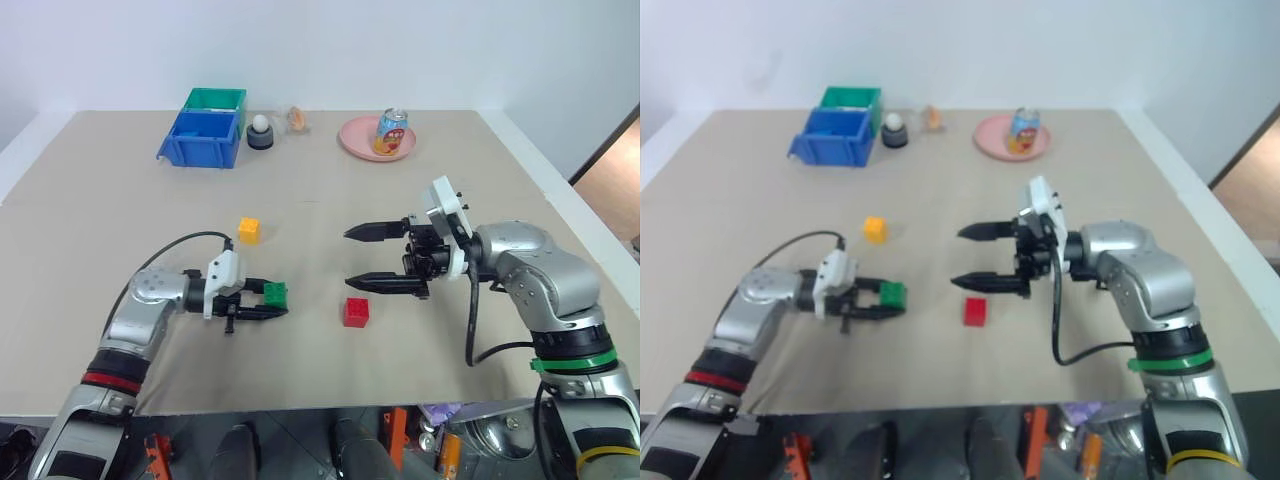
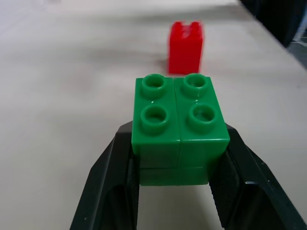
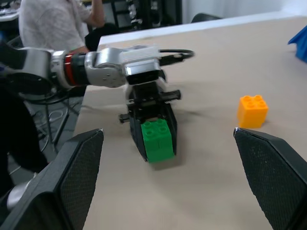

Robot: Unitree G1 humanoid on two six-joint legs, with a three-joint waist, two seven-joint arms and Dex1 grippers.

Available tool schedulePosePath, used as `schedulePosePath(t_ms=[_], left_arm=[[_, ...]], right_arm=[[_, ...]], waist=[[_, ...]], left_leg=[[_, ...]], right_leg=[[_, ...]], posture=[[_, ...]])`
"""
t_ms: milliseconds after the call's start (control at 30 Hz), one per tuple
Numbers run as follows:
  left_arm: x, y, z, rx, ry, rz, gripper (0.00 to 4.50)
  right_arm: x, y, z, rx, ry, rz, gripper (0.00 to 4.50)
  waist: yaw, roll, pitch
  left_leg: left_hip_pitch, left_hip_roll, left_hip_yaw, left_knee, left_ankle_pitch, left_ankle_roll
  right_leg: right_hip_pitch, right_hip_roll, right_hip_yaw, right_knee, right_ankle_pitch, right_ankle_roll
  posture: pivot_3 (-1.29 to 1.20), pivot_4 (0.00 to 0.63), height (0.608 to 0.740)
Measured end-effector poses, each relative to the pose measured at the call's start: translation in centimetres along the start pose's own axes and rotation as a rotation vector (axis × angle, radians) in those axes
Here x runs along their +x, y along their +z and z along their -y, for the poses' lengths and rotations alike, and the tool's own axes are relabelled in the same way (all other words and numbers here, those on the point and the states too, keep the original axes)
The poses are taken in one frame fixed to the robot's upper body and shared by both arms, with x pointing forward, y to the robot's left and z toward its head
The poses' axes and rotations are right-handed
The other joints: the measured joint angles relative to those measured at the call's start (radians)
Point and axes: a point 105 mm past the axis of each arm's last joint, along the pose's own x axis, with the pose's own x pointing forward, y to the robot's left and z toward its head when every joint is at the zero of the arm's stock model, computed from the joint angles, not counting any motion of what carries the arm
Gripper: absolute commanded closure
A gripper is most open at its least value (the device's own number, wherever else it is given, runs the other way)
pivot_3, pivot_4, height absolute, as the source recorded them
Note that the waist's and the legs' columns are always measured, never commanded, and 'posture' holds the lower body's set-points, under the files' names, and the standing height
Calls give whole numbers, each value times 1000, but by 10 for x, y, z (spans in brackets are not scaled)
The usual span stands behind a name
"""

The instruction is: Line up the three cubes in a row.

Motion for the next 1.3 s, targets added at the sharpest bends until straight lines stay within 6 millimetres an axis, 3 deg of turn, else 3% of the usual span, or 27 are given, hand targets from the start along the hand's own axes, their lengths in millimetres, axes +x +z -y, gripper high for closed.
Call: schedulePosePath(t_ms=[267,533,1067,1300], left_arm=[[10,-3,-10,20,-31,-13,3152],[26,-7,-6,-22,-71,14,3152],[23,-12,3,-74,-121,-25,3152],[17,-15,3,-67,-116,-56,3152]], right_arm=[[-21,-18,-20,41,-25,-74,0],[-19,-18,-23,39,-58,-69,0],[-19,-19,-24,44,-66,-64,0],[-35,-35,-17,87,-112,-117,0]], waist=[[-1,0,0],[0,0,0],[0,0,0],[-1,0,0]], left_leg=[[0,-1,0,0,0,0],[0,-1,0,1,0,0],[0,-1,-1,1,0,0],[0,-1,-1,1,0,0]], right_leg=[[0,0,1,0,0,1],[1,0,1,0,0,1],[1,0,1,0,0,1],[1,0,1,0,0,1]], posture=[[0,150,740],[0,150,740],[0,150,740],[0,150,740]])
